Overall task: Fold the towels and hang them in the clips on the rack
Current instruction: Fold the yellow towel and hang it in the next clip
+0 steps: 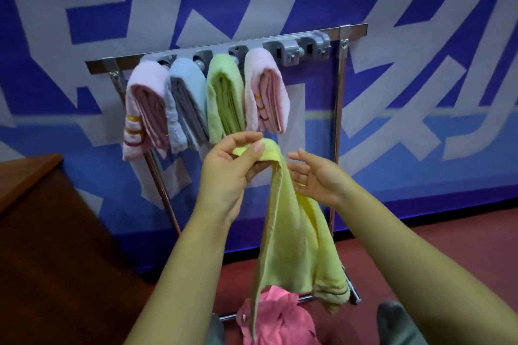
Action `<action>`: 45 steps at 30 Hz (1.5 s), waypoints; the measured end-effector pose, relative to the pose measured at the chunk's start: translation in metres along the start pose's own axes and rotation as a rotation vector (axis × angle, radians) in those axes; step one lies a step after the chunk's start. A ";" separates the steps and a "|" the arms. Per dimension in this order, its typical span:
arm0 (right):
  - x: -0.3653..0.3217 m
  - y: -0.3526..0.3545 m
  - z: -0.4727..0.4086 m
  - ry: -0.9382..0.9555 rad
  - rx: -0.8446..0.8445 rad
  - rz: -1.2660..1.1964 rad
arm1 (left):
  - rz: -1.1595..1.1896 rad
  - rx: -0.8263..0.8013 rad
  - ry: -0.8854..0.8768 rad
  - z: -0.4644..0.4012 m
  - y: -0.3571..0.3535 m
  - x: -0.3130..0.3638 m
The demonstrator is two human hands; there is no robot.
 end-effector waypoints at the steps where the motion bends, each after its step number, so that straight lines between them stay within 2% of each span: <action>1: -0.001 -0.008 0.006 0.004 -0.075 0.076 | -0.016 0.025 -0.006 -0.001 0.001 0.000; 4: -0.005 -0.036 0.033 0.107 -0.291 0.311 | -0.025 0.082 0.014 -0.002 0.003 -0.008; 6: -0.005 -0.047 0.047 0.216 -0.345 0.451 | -0.020 0.067 0.034 -0.002 -0.003 -0.012; 8: -0.005 -0.045 0.049 0.337 -0.270 0.637 | -0.008 0.025 0.029 0.000 -0.008 -0.013; 10: -0.013 -0.036 0.048 0.466 -0.122 0.827 | -0.021 0.007 0.010 0.002 -0.007 -0.012; 12: -0.018 -0.021 0.045 0.513 0.016 0.946 | -0.048 0.038 0.012 0.005 0.004 -0.011; 14: -0.017 -0.006 0.039 0.469 0.079 0.884 | -0.056 0.086 0.009 0.007 0.019 -0.010; 16: -0.014 -0.003 0.039 0.444 0.063 0.787 | -0.043 0.126 -0.004 0.007 0.033 -0.006; 18: -0.007 -0.020 0.042 0.448 -0.083 0.784 | -0.051 0.118 -0.014 0.008 0.038 -0.002; 21: 0.014 -0.058 0.048 0.392 -0.314 0.759 | -0.184 0.065 -0.039 0.011 0.030 0.006; 26: 0.008 -0.063 0.038 0.556 -0.155 0.886 | -0.330 0.120 -0.060 0.013 0.040 0.013; 30: 0.001 -0.042 0.032 0.522 -0.133 1.042 | -0.368 0.268 -0.062 0.010 0.082 0.014; 35: -0.017 -0.015 0.027 0.401 -0.109 1.109 | -0.447 0.419 -0.050 0.008 0.122 0.006; 38: -0.031 0.001 0.028 0.324 -0.091 1.152 | -0.497 0.440 -0.062 0.008 0.133 0.002; 41: -0.052 0.012 0.037 0.357 -0.028 1.136 | -0.584 0.438 -0.083 0.006 0.141 0.001; 45: -0.082 0.031 0.050 0.452 0.079 0.990 | -0.479 0.380 -0.019 0.004 0.143 -0.010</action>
Point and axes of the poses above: each hand's wrist, its own z-axis away from the middle knuckle, its own y-axis out of the back of the hand, x = y × z, the point moved 9 cm from there along -z, towards the middle knuckle, and after that the axes turned 15 degrees about -z, right-handed, at the moved point
